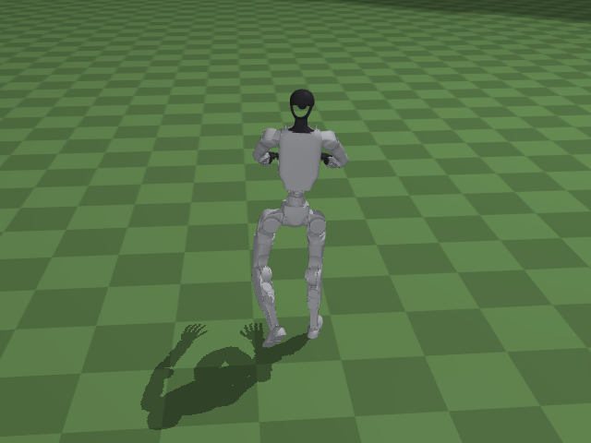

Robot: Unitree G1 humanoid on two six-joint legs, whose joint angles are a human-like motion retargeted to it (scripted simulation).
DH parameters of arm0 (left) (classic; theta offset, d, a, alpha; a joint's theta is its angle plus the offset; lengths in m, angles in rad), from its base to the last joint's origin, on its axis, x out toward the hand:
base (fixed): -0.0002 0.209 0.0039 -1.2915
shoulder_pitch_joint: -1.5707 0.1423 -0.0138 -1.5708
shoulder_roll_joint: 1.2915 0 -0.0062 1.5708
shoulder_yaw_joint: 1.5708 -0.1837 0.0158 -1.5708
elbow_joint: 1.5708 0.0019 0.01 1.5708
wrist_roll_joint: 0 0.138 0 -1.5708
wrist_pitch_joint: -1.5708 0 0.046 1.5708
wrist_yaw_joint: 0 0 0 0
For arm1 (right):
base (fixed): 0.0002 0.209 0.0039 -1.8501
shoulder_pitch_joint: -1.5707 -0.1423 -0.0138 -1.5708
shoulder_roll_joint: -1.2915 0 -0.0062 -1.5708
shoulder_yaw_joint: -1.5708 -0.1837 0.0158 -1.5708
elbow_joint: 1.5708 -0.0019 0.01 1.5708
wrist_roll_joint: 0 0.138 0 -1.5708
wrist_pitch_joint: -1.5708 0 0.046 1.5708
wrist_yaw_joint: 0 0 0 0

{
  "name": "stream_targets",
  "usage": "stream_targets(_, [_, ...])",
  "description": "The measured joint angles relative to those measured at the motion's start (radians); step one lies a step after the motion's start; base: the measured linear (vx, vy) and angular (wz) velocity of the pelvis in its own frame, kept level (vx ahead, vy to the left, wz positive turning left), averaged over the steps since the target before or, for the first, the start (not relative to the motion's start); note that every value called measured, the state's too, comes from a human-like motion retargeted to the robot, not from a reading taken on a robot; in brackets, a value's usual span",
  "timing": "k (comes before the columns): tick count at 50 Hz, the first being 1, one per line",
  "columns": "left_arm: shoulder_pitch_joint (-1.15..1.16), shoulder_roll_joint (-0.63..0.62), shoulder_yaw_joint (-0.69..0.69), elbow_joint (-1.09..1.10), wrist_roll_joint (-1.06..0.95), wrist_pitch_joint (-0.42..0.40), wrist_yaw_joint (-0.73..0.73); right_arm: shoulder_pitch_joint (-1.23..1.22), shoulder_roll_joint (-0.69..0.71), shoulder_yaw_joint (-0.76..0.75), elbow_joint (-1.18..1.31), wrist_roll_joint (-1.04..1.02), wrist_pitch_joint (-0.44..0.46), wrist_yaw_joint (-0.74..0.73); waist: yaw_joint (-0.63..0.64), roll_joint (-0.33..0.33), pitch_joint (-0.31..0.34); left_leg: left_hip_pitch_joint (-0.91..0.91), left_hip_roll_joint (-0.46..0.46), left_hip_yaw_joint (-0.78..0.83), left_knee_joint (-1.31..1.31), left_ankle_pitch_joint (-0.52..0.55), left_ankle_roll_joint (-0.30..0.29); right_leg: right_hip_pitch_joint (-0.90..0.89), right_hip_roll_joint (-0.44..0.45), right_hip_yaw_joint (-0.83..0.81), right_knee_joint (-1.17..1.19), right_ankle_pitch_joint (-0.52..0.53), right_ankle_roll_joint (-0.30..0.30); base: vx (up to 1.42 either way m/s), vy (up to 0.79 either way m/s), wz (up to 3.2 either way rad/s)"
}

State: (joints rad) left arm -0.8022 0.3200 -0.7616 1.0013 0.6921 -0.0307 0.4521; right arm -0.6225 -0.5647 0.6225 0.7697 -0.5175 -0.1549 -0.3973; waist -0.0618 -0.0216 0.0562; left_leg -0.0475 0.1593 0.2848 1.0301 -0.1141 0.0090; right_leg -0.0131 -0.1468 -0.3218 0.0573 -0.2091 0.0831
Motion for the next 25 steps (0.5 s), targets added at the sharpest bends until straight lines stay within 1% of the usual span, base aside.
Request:
stream_targets(2, [-0.003, 0.003, -0.001, -0.002, 0.001, 0.001, 0.001, -0.001, -0.002, 0.006, -0.003, -0.002, 0.001, -0.004, 0.033, -0.008, 0.005, -0.062, 0.005, 0.017, 0.069, -0.041, 0.017, 0.023, -0.001, 0.017, 0.019, -0.026, -0.002, 0.54, -0.15, -0.44])
stream_targets(5, [-0.010, 0.002, 0.003, -0.004, 0.005, -0.001, -0.001, -0.005, 0.000, 0.011, 0.001, -0.004, 0.002, -0.011, 0.093, -0.023, 0.014, -0.134, -0.014, 0.047, 0.058, -0.107, 0.021, 0.048, -0.009, 0.049, 0.055, -0.059, 0.007, 0.53, -0.10, -0.60])
stream_targets(7, [-0.014, 0.001, 0.005, -0.008, 0.006, -0.003, -0.002, -0.009, 0.002, 0.015, 0.007, -0.005, 0.002, -0.016, 0.132, -0.032, 0.021, -0.165, -0.034, 0.070, -0.028, -0.138, 0.011, 0.066, -0.013, 0.068, 0.076, -0.078, 0.015, 0.53, -0.06, -0.61])
stream_targets(10, [-0.019, 0.005, 0.005, -0.018, 0.003, -0.003, 0.000, -0.022, 0.003, 0.025, 0.013, -0.003, 0.005, -0.022, 0.182, -0.034, 0.032, -0.188, -0.056, 0.109, -0.251, -0.154, -0.007, 0.094, -0.009, 0.089, 0.100, -0.106, 0.020, 0.53, -0.02, -0.54])
stream_targets(13, [-0.023, 0.016, 0.001, -0.030, -0.002, -0.004, 0.000, -0.043, 0.004, 0.042, 0.020, -0.004, 0.009, -0.024, 0.219, -0.017, 0.035, -0.171, -0.066, 0.154, -0.584, -0.097, -0.034, 0.128, 0.018, 0.105, 0.112, -0.134, 0.016, 0.54, 0.02, -0.50])
stream_targets(15, [-0.027, 0.025, 0.001, -0.037, -0.004, -0.009, -0.003, -0.062, 0.006, 0.055, 0.027, -0.006, 0.006, -0.025, 0.238, 0.001, 0.041, -0.138, -0.074, 0.186, -0.832, -0.033, -0.071, 0.164, 0.043, 0.115, 0.110, -0.149, 0.013, 0.57, 0.05, -0.50])
stream_targets(18, [-0.024, 0.043, -0.003, -0.041, 0.000, -0.022, -0.008, -0.073, 0.015, 0.065, 0.032, -0.008, -0.002, -0.025, 0.255, 0.019, 0.038, -0.116, -0.072, 0.210, -1.054, 0.032, -0.149, 0.234, 0.073, 0.128, 0.089, -0.162, 0.013, 0.62, 0.09, -0.42])
stream_targets(20, [-0.026, 0.057, -0.005, -0.042, 0.005, -0.025, -0.011, -0.077, 0.020, 0.065, 0.036, -0.010, -0.002, -0.024, 0.263, 0.016, 0.032, -0.104, -0.075, 0.213, -1.116, 0.072, -0.169, 0.275, 0.077, 0.139, 0.080, -0.163, 0.013, 0.65, 0.12, -0.34])
stream_targets(23, [-0.029, 0.081, -0.012, -0.041, 0.011, -0.023, -0.015, -0.068, 0.030, 0.051, 0.042, -0.011, 0.008, -0.026, 0.275, -0.006, 0.013, -0.081, -0.075, 0.207, -1.094, 0.106, -0.136, 0.307, 0.066, 0.159, 0.111, -0.149, 0.004, 0.68, 0.14, -0.25])
stream_targets(25, [-0.028, 0.092, -0.015, -0.037, 0.014, -0.024, -0.019, -0.052, 0.037, 0.037, 0.044, -0.008, 0.009, -0.029, 0.279, -0.023, 0.001, -0.064, -0.070, 0.203, -1.038, 0.074, -0.106, 0.308, 0.051, 0.166, 0.177, -0.119, -0.005, 0.70, 0.17, -0.09])
